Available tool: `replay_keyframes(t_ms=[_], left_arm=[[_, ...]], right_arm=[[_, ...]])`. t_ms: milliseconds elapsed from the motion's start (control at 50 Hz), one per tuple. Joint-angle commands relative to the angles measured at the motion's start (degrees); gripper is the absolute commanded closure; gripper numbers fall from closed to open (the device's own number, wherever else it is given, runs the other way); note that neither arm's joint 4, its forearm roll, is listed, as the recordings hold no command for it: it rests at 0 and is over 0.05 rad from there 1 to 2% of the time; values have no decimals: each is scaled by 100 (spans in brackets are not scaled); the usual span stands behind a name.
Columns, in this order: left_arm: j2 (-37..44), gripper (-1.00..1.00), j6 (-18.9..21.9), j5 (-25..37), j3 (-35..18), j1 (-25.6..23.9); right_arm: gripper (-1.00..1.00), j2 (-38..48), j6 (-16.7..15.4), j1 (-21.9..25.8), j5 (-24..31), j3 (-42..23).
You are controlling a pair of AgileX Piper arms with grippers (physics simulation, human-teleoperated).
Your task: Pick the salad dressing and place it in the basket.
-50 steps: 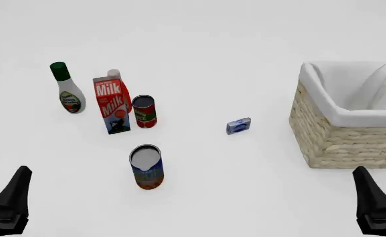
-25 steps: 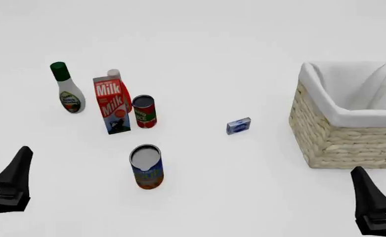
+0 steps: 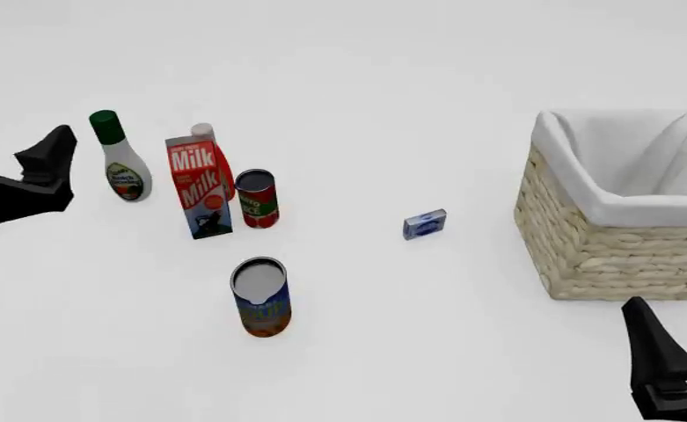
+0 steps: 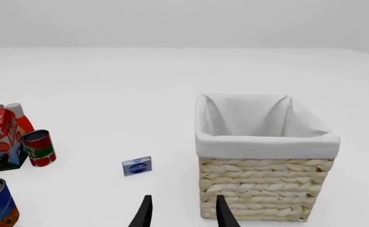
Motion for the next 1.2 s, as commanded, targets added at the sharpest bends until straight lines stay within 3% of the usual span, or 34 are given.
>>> replay_keyframes(t_ms=[20,240,360,640,1200], left_arm=[[1106,-100,19,50,-1078,113],[1936,-100,145,69,-1797,259],[2477,-100,354,188,-2402,396],[3670,-100,365,585,-3722,659],[5163,-100,130,1132,-5191,681]], right_arm=[[-100,-24,14,31,4,-1],[-100,-28,20,46,-2,3],[-100,-28,37,57,-9,1],[-100,-28,45,58,22,4],[-100,-19,25,152,16,1]])
